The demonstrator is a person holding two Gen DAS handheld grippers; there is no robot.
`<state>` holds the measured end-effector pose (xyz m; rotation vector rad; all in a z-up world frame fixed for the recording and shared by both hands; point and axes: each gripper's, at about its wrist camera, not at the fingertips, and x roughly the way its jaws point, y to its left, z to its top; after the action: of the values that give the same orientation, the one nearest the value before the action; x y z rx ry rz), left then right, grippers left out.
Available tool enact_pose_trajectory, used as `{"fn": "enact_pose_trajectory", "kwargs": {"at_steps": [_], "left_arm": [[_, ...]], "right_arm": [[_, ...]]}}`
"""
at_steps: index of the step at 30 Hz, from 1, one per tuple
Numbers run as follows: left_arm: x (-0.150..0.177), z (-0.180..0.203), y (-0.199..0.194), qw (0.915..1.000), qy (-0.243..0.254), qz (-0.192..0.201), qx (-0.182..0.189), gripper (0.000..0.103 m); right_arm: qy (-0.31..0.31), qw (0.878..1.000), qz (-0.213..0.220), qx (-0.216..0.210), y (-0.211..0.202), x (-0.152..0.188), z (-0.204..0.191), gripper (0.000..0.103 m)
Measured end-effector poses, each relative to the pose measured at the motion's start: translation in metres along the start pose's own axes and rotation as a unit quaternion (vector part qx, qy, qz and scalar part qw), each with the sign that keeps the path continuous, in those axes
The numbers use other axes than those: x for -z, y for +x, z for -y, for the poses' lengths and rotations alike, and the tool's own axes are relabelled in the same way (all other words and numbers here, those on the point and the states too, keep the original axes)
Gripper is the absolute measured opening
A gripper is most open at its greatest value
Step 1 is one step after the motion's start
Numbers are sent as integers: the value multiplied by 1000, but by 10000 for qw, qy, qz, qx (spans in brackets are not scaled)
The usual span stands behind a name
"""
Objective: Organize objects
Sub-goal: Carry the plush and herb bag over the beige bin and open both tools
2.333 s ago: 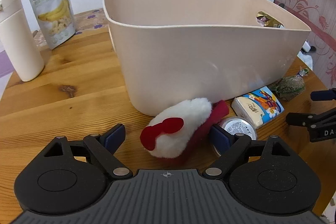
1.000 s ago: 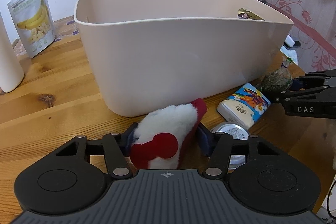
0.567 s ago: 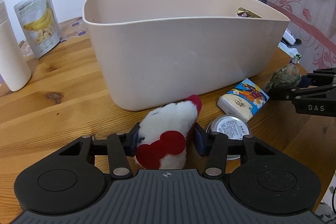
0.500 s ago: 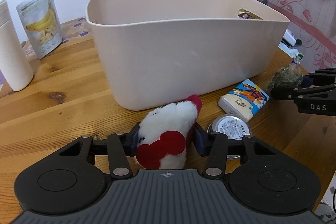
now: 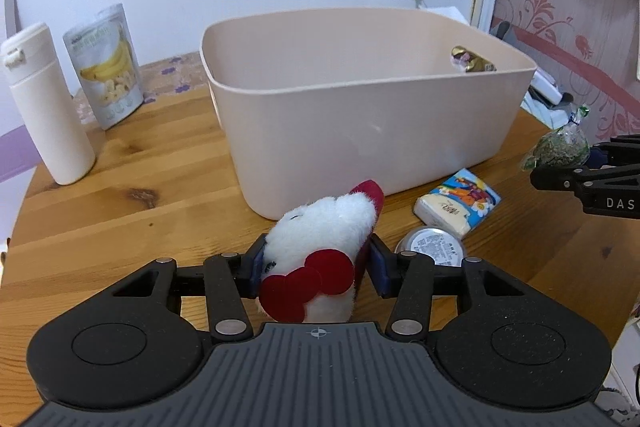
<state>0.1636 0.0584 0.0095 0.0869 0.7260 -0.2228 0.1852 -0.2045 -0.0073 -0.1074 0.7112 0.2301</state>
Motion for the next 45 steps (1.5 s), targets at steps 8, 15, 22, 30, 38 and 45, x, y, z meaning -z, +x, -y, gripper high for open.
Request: {"fn": "enact_pose_trajectory", "kwargs": {"at_steps": [8, 15, 22, 30, 38, 45], "left_arm": [[-10, 1, -29, 9995, 20, 314, 49, 50], [-28, 1, -55, 9976, 68, 683, 51, 50], [-49, 0, -69, 9950, 84, 994, -12, 50], [-76, 3, -67, 9929, 198, 1170, -70, 50], [-98, 5, -50, 9921, 211, 1236, -90, 50], [-119, 8, -26, 9921, 322, 1210, -57, 50]], "right_arm": [[-104, 9996, 260, 96, -25, -4, -2, 40], [-147, 9984, 527, 116, -44, -15, -2, 40], [-231, 9968, 752, 112, -55, -25, -2, 40], [-259, 9945, 1009, 112, -60, -44, -3, 40], [-313, 9926, 1168, 109, -54, -67, 0, 40], [-331, 9914, 1261, 67, -41, -87, 1, 40]]}}
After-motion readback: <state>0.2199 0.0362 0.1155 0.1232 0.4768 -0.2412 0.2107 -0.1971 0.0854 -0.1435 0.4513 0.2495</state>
